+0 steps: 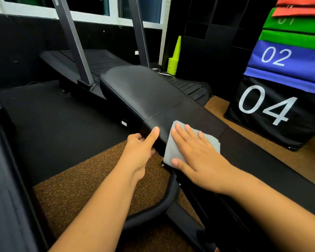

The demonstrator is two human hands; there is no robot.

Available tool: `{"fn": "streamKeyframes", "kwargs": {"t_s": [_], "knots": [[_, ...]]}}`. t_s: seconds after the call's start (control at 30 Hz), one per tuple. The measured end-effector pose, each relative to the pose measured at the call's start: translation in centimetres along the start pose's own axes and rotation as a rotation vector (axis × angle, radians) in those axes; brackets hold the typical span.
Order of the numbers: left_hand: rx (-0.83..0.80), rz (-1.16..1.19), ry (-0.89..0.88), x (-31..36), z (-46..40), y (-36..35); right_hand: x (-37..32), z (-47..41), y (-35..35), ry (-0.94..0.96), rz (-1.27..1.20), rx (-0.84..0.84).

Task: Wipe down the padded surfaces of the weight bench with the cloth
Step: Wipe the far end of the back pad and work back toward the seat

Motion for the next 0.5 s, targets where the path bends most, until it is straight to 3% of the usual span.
{"fn": "streamKeyframes", "kwargs": {"t_s": [0.13,0.37,0.5], "knots": [[0.03,-0.021,0.022,-0.2,-0.3,1.9,-1.4,-0.8,-0.1,-0.088,0.158,0.056],[0.185,0.06,-0.018,-0.9,0.6,3.5,-3.0,-8.4,1.1,-0.161,0.138,0.122],[0.197,0.068,0.029,-1.5,0.7,3.9,-3.3,-6.1,0.8,-0.162,0.167,0.163]]}}
Point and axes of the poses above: each hand's wrist, its own z-axis away from the middle knuckle, its own y-axis out of the back of the hand, x = y × z, the point moved 5 cm from there along -z, towards the middle knuckle, and after that the axes turned 8 degrees about z, right-handed, at the moved point
